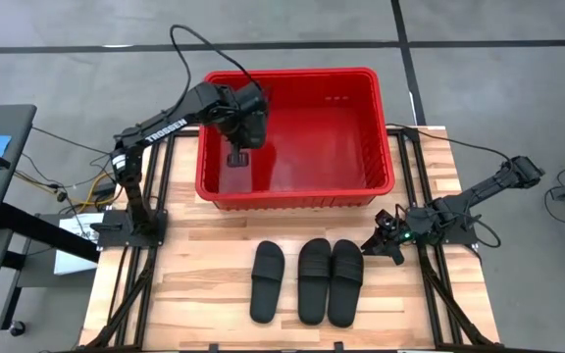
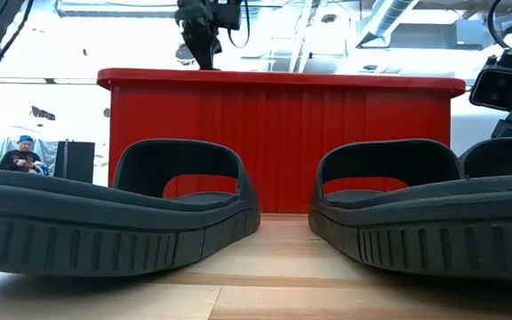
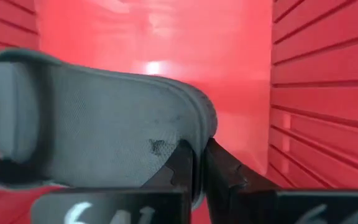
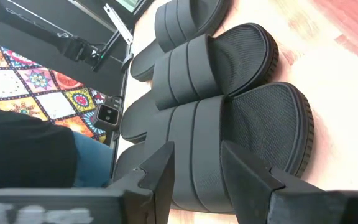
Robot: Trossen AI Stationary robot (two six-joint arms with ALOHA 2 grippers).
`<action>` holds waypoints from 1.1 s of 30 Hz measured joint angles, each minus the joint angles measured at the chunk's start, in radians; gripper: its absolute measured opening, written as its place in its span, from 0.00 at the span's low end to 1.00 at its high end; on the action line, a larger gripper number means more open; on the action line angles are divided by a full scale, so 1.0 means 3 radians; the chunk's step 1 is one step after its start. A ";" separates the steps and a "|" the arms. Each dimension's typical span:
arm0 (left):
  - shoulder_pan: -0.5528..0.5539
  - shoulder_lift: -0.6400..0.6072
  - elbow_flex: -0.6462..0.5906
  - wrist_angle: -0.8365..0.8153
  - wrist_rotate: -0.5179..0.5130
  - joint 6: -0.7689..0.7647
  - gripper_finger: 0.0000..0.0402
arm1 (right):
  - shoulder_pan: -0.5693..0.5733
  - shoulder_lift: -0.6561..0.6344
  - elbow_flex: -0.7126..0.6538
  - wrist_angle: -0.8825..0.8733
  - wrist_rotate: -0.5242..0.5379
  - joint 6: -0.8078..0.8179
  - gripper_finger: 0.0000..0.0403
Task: Pick and place slides into bin
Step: Put the black slides into the red box
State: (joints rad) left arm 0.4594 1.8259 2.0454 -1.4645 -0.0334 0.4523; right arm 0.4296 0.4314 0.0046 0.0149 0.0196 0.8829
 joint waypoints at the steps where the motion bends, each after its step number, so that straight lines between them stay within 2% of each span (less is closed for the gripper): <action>1: 0.0018 -0.0005 -0.0077 0.0054 -0.0001 -0.0006 0.00 | 0.0000 0.0000 0.0001 0.0000 0.0000 0.0000 0.31; 20: 0.0371 -0.0003 -0.1293 0.0667 0.0095 0.0047 0.00 | 0.0000 0.0000 0.0000 0.0001 -0.0001 0.0000 0.31; 26: 0.0405 -0.0004 -0.1487 0.0914 0.0094 0.0081 0.00 | -0.0001 0.0000 0.0001 0.0000 0.0000 0.0000 0.31; 33: 0.0405 -0.0003 -0.1606 0.0957 0.0094 0.0081 0.00 | -0.0001 0.0000 -0.0001 0.0001 -0.0001 0.0000 0.31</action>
State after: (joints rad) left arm 0.5808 1.8252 1.5636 -1.1775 -0.0051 0.4764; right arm 0.4295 0.4313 0.0044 0.0151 0.0193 0.8829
